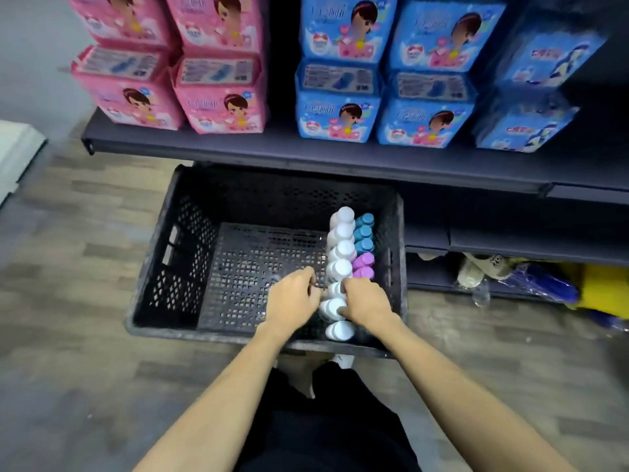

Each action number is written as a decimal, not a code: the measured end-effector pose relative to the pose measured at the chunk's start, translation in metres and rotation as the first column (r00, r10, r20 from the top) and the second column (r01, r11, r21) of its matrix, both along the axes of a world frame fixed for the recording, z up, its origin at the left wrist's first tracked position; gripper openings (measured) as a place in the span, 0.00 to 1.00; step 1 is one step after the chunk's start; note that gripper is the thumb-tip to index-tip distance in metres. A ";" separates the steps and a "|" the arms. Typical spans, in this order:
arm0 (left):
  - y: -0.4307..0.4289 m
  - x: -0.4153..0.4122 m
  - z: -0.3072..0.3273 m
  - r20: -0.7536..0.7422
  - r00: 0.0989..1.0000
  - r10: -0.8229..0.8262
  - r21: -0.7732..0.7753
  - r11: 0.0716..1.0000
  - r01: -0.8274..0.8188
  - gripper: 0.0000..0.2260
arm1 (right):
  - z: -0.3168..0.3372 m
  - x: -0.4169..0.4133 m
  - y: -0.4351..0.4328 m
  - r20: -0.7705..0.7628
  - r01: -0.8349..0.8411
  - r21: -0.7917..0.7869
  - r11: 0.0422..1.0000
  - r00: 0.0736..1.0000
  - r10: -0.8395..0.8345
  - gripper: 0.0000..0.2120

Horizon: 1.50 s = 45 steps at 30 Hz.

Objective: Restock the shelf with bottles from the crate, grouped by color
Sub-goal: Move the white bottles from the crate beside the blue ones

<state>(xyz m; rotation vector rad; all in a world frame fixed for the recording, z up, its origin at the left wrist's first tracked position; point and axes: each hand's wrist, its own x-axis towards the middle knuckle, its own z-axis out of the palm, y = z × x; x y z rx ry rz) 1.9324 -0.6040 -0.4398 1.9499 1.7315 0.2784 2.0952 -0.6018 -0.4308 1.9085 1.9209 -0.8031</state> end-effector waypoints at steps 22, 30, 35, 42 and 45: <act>0.010 -0.034 -0.026 0.058 0.994 -0.095 -0.124 0.987 0.102 0.01 | -0.029 -0.056 -0.012 0.202 -0.024 -0.053 0.998 0.979 0.034 0.13; 0.011 -0.050 -0.023 0.055 0.988 -0.144 -0.121 0.981 0.150 0.02 | -0.039 -0.058 -0.007 0.164 0.009 -0.084 0.996 0.987 0.005 0.13; 0.015 -0.059 -0.025 0.041 0.985 -0.166 -0.134 0.976 0.170 0.01 | -0.038 -0.057 -0.007 0.154 0.020 -0.043 0.999 0.988 -0.014 0.13; 0.018 -0.060 -0.020 0.064 0.983 -0.171 -0.120 0.977 0.177 0.01 | -0.029 -0.057 -0.005 0.124 0.056 0.004 0.998 0.991 -0.056 0.14; 0.023 -0.060 -0.018 0.066 0.981 -0.184 -0.111 0.975 0.190 0.01 | -0.017 -0.053 0.003 0.085 0.088 0.013 0.996 0.992 -0.088 0.15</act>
